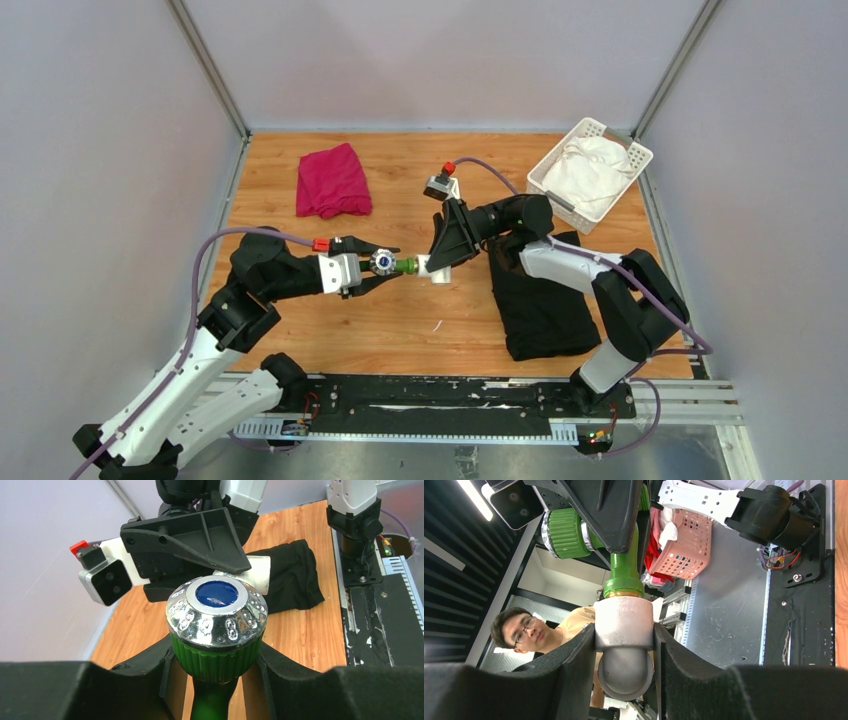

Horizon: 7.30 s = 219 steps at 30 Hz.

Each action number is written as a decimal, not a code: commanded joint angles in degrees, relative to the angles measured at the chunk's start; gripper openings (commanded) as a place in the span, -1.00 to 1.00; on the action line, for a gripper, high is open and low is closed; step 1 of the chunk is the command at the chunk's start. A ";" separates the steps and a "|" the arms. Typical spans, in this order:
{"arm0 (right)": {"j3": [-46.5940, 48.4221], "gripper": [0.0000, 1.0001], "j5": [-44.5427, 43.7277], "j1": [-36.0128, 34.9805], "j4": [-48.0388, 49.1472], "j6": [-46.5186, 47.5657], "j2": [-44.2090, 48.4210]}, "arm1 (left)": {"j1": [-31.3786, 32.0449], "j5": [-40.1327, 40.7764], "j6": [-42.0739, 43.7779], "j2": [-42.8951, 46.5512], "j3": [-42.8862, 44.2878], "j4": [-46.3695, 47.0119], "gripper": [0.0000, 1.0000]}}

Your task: Install the water faucets

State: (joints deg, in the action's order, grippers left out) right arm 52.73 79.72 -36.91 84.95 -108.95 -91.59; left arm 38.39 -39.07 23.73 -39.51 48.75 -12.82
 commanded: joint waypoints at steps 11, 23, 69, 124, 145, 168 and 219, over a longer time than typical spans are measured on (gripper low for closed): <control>1.87 -1.00 -14.24 -3.49 6.46 -4.61 -0.03 | 2.21 -1.11 1.51 -4.54 -4.62 -5.00 -1.00; 2.29 -1.00 -16.08 -3.79 6.46 -6.30 0.29 | 2.21 -0.15 9.27 -4.22 -1.18 -11.41 -1.00; 4.44 -1.00 -11.10 -6.18 6.46 -13.05 -0.31 | 14.21 16.35 36.21 -2.81 -2.28 -12.80 -1.00; -2.67 -1.00 -12.22 -6.44 6.42 -15.14 -7.26 | 16.71 25.37 34.06 -5.03 -11.03 -6.64 -1.00; -2.20 -1.00 -9.80 -6.49 6.46 -18.03 -6.88 | 33.49 58.57 66.71 -11.04 -22.36 6.59 -1.00; -2.41 0.05 -13.36 -6.49 6.46 -18.34 -8.29 | 35.13 61.96 66.90 -9.08 -24.39 9.92 -1.00; -13.50 0.98 -6.61 5.09 6.27 -14.40 -2.97 | 35.08 64.56 51.40 12.84 -21.41 11.75 -1.00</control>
State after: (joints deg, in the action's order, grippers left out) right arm 41.17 70.72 -32.77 87.66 -120.07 -95.22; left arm 73.58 25.04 77.30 -28.08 25.08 -2.57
